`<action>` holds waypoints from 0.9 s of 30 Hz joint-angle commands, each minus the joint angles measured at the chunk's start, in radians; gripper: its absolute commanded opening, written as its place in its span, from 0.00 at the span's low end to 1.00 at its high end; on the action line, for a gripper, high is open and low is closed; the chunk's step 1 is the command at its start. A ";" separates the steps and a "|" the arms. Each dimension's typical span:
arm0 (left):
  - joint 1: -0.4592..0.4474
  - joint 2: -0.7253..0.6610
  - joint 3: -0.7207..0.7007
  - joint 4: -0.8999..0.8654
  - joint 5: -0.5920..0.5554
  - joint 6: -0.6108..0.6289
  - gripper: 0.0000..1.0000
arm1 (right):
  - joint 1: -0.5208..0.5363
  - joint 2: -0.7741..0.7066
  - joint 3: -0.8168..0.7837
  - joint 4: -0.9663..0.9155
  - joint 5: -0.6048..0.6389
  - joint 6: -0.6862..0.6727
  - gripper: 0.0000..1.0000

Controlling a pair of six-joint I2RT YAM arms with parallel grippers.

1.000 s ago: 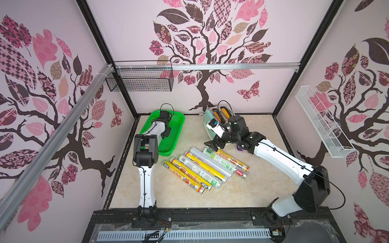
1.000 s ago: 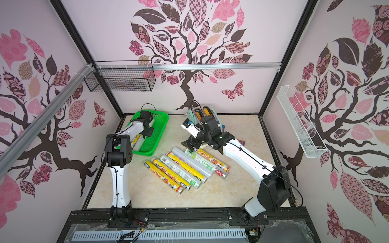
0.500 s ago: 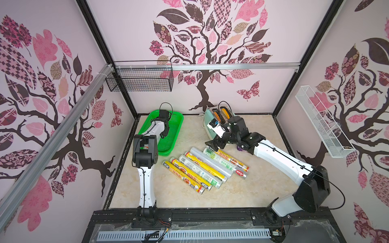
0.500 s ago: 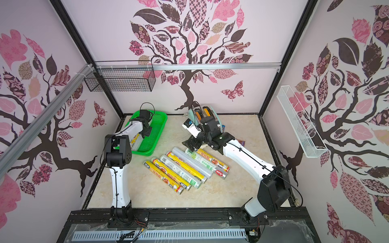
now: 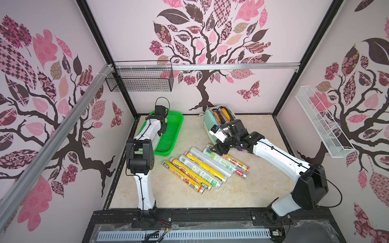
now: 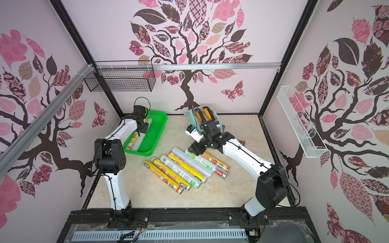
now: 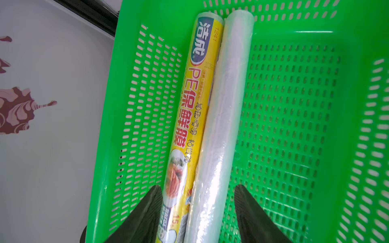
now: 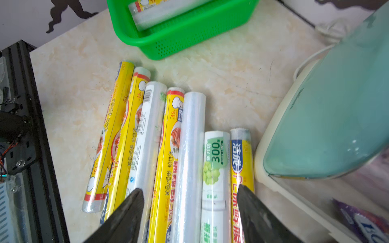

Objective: Put the plastic wrap into the basket
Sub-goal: Place the plastic wrap in the basket, then pick up the plastic wrap from the center of the board.

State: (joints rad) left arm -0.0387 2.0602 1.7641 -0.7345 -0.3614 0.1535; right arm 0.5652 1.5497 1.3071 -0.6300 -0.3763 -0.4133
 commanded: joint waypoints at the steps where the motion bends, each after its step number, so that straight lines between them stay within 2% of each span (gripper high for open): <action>1: 0.006 -0.067 -0.050 -0.050 0.070 -0.022 0.61 | -0.005 0.024 0.027 -0.121 -0.040 -0.074 0.72; 6: 0.011 -0.185 -0.154 -0.065 0.158 0.001 0.67 | -0.005 0.044 0.024 -0.191 -0.056 -0.201 0.72; 9: 0.011 -0.235 -0.203 -0.071 0.221 0.066 0.71 | -0.005 0.054 0.027 -0.236 -0.059 -0.269 0.72; 14: 0.010 -0.303 -0.226 -0.156 0.259 0.112 0.73 | 0.001 0.052 0.050 -0.282 -0.095 -0.272 0.75; 18: 0.010 -0.383 -0.260 -0.213 0.342 0.158 0.75 | 0.034 0.001 0.015 -0.242 -0.132 -0.212 0.76; 23: 0.015 -0.412 -0.214 -0.375 0.442 0.212 0.76 | 0.122 -0.073 -0.054 -0.122 -0.090 -0.010 0.75; 27: 0.018 -0.423 -0.188 -0.482 0.494 0.305 0.76 | 0.211 -0.138 -0.147 0.031 -0.034 0.174 0.71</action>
State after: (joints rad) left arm -0.0284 1.6539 1.5501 -1.0981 0.0593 0.3744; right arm 0.7361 1.4532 1.2007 -0.7277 -0.4438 -0.4110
